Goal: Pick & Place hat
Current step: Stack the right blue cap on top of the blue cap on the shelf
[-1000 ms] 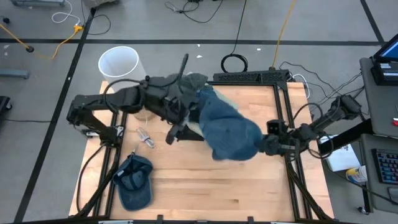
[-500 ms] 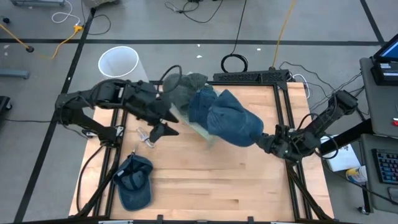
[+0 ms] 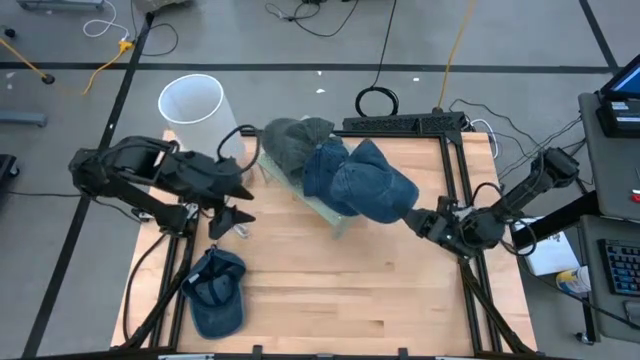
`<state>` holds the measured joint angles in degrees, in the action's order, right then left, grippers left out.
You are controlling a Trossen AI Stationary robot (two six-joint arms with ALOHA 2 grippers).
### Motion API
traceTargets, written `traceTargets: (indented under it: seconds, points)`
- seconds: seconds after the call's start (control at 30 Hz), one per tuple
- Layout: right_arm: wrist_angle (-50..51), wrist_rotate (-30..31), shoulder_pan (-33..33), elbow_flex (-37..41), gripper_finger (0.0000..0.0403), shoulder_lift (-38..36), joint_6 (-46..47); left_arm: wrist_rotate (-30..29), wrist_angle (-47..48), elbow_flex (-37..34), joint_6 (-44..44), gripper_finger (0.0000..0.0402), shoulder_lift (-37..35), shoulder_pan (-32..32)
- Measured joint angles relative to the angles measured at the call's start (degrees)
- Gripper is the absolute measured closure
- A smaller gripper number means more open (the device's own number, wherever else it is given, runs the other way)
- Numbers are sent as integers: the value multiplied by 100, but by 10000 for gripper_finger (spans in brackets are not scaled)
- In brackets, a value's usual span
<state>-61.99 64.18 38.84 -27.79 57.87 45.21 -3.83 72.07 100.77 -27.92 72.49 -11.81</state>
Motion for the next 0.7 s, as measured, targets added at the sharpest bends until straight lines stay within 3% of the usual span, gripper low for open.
traceTargets:
  seconds: [0.3, 0.5, 0.7]
  points:
    - [432, -1005, -1275, -12, 400, 29, 866, -376, 113, 0, -254, 123, -217, -479]
    - [764, -2041, -2172, -369, 400, 604, 1592, -387, 157, 0, -246, 120, -214, -618]
    - [833, -2243, -2556, -452, 400, 1118, 2344, -387, 155, 0, -219, 124, -214, -632]
